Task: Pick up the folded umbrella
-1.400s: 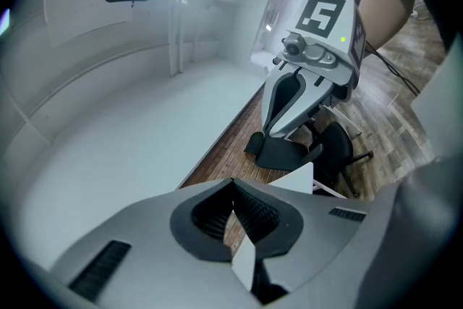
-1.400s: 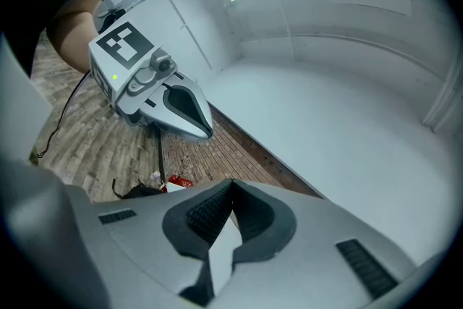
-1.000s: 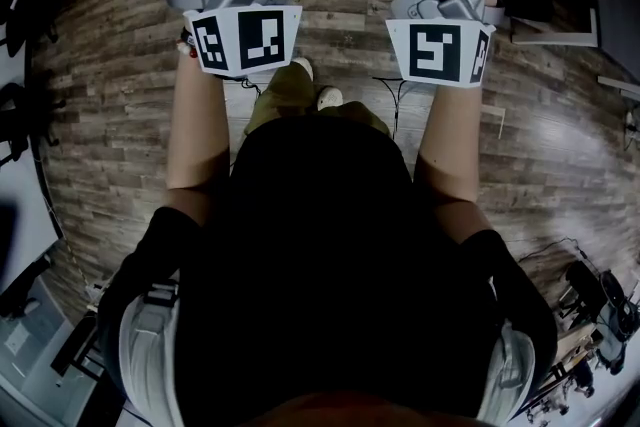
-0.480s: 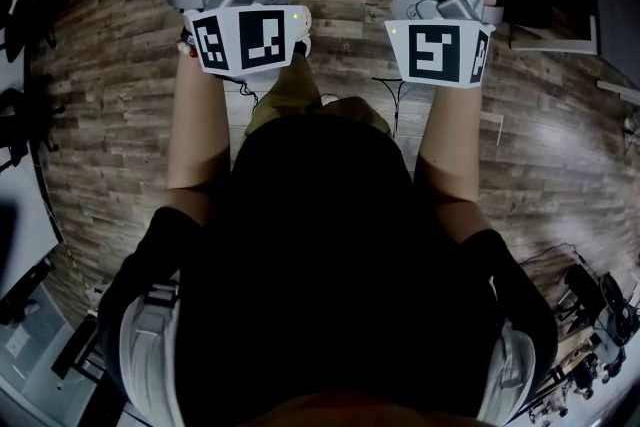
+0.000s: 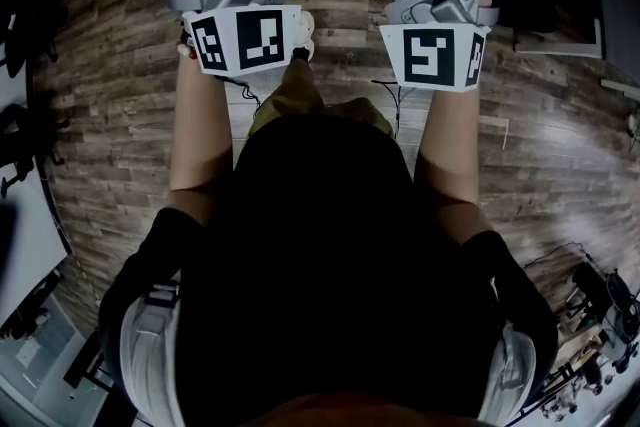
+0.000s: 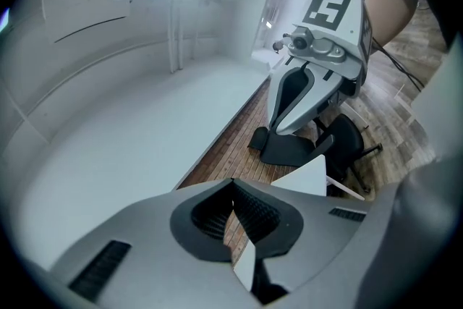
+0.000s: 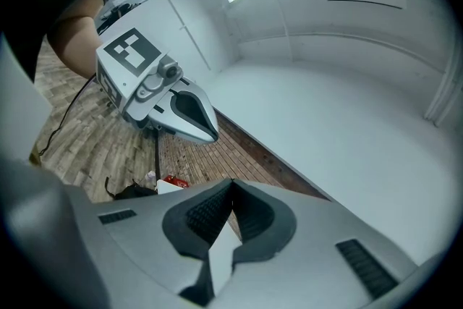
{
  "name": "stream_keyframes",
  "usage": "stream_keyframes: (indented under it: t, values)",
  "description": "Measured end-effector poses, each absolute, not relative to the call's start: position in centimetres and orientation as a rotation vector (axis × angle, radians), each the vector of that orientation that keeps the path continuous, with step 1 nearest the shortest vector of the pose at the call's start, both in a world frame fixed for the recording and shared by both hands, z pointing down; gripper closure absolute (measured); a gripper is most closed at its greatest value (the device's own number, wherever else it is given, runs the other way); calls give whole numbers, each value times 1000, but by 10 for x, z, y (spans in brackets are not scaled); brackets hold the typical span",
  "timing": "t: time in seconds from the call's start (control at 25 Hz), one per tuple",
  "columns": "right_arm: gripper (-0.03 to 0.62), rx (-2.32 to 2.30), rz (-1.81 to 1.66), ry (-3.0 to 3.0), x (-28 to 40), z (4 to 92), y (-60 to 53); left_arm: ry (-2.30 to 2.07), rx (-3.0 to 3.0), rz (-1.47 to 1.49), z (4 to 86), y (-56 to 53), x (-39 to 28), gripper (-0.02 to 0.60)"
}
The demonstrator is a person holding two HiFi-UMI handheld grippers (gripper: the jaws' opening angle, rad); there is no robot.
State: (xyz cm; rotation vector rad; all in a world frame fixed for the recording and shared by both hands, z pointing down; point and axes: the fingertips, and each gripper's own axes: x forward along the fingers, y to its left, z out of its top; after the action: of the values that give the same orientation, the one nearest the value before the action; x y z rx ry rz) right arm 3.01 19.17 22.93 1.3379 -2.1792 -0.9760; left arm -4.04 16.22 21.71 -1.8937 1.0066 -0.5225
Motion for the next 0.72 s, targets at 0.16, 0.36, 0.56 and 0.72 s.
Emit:
stream_keyframes:
  t: [0.16, 0.36, 0.56, 0.72]
  values:
    - [566, 1338, -972, -2170, 26, 231, 173, 1010, -1896, -511, 217, 142, -46, 569]
    - [566, 1331, -953, -2166, 21, 238, 149, 1027, -1910, -520, 223, 118, -56, 569]
    - [566, 1325, -930, -2161, 14, 241, 124, 1027, -1919, -526, 225, 96, -68, 569]
    - [566, 1324, -919, -2155, 10, 240, 101, 1023, -1934, -531, 228, 72, -72, 569]
